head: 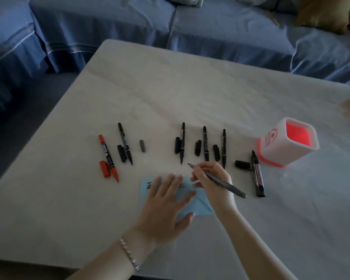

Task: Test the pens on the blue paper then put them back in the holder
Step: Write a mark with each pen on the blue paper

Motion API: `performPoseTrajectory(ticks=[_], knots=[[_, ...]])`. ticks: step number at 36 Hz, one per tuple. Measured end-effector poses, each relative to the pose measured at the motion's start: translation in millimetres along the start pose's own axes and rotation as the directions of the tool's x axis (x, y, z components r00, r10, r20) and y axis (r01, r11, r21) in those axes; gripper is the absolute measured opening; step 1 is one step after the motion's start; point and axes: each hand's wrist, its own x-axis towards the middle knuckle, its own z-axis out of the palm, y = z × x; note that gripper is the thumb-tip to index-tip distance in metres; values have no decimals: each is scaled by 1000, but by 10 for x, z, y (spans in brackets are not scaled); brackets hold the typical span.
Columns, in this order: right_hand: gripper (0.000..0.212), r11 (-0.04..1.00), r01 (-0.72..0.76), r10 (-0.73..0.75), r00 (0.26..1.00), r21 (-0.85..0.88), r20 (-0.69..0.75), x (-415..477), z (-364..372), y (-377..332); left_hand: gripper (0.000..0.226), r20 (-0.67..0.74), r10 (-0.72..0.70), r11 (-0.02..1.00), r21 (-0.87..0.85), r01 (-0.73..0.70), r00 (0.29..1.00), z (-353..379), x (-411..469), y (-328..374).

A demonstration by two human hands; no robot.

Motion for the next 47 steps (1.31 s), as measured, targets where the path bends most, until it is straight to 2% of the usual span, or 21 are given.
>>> performPoseTrajectory(ticks=[2,7,10,30,36,47], knots=[[13,999,3,-7,996,-41,-94,12,37,52,49,-7,-1,1000,-6,1,1000,4,-13,-3],[36,995,-10,-22,944,-95,-330,34,104,174,46,-20,-7,998,-61,6,1000,-9,2,2],[39,985,14,-82,918,-175,-388,17,127,229,46,-8,-11,998,-63,10,1000,-16,3,5],[33,953,18,-123,936,-304,-330,9,144,243,46,1,-21,999,-45,21,1000,-25,6,5],[37,953,24,-147,909,-303,-389,15,157,259,45,-4,-20,998,-58,20,1000,-37,15,5],[40,966,23,-116,929,-256,-351,1,129,284,44,-7,-30,997,-74,29,1000,-18,18,13]])
